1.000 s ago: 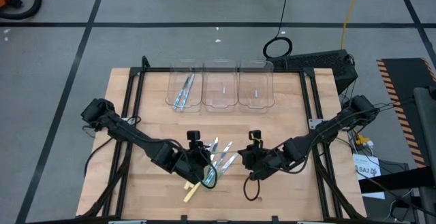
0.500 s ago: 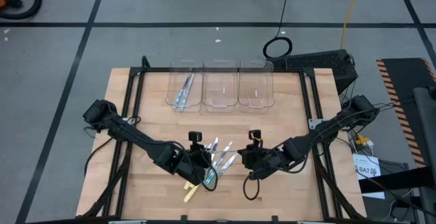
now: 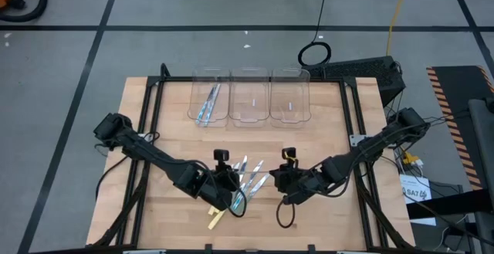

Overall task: Sort silverware by color (type)
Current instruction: Put the green knife into the right transparent bin

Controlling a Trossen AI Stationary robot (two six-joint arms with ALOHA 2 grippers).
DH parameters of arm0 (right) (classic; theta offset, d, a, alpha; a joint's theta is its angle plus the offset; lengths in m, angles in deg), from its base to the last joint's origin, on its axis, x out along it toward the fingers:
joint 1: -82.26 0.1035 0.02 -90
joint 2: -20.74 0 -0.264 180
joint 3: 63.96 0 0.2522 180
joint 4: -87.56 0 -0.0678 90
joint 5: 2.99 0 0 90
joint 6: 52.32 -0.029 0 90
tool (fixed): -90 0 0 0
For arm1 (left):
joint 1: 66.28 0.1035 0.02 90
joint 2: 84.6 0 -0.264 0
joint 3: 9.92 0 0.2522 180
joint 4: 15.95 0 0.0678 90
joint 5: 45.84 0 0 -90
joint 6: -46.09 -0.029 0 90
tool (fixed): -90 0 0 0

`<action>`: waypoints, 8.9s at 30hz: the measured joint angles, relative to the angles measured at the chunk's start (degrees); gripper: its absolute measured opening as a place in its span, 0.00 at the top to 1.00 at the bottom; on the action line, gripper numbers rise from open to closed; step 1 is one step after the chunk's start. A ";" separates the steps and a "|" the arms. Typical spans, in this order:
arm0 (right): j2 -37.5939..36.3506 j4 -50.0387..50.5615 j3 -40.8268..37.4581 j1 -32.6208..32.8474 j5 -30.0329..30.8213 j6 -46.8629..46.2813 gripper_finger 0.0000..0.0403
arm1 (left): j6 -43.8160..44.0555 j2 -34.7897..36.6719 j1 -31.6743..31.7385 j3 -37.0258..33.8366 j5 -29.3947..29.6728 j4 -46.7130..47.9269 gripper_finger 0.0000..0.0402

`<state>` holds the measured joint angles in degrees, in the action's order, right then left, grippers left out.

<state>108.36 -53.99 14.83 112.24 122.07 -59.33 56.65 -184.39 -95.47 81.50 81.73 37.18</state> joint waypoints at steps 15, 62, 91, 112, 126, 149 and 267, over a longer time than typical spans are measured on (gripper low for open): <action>-4.76 5.06 0.03 4.98 4.08 -4.93 0.82 | -5.64 0.31 -6.56 5.17 2.57 1.21 0.91; -20.49 -22.32 -20.24 6.61 14.64 2.12 0.83 | -17.77 7.79 7.64 -31.23 -3.74 -78.05 0.90; 0.53 -78.22 -23.20 -7.70 3.62 -0.22 0.83 | -24.28 1.38 7.53 -32.19 12.32 -91.26 0.90; 0.72 -76.67 -23.20 -9.67 5.27 -3.94 0.68 | -30.38 1.38 6.16 -32.14 21.37 -86.60 0.90; -0.03 -76.84 -23.18 -10.02 13.35 -7.46 0.66 | -31.00 1.40 4.94 -32.14 25.80 -82.66 0.90; -0.17 -76.05 -23.18 -10.08 5.16 -8.64 0.66 | -22.12 1.42 5.30 -29.10 27.59 -78.61 0.90; -12.95 -59.45 -23.16 -5.49 -4.95 -0.71 0.92 | 0.79 1.42 6.61 -5.80 -1.80 -27.70 0.77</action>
<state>95.41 -113.44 -8.33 106.75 117.12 -60.04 57.44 -182.97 -88.86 75.69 79.93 9.47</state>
